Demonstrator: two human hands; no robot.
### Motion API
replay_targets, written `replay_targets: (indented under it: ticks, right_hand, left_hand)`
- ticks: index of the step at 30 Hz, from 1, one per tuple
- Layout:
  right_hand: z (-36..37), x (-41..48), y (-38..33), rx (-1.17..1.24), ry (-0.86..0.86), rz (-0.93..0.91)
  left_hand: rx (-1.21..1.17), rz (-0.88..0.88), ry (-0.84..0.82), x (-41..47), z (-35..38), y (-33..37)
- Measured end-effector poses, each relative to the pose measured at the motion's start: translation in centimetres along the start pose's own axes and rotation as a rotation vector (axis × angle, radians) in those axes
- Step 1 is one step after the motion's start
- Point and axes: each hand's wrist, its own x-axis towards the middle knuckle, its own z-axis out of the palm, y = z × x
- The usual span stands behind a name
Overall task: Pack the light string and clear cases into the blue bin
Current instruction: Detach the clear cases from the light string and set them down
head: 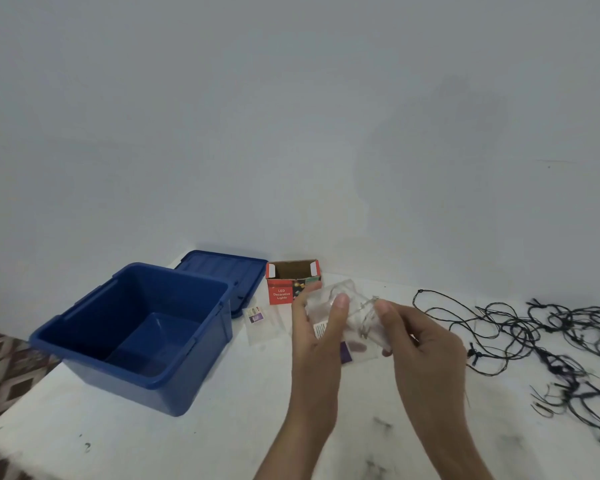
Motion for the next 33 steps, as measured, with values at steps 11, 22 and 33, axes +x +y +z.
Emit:
replay_targets:
  ticks: [11, 22, 33]
  right_hand:
    - [-0.4, -1.2, 0.2, 0.064, -0.324, 0.098]
    - [-1.6, -1.3, 1.2, 0.286, -0.335, -0.035]
    - [-1.6, -2.4, 1.8, -0.151, -0.471, -0.304]
  left_hand:
    - [0.018, -0.076, 0.111, -0.5, -0.4, -1.0]
    - [-0.051, -0.245, -0.067, -0.4, -1.1, 0.5]
    - [-0.047, -0.213, -0.064, -0.3, -1.3, 1.0]
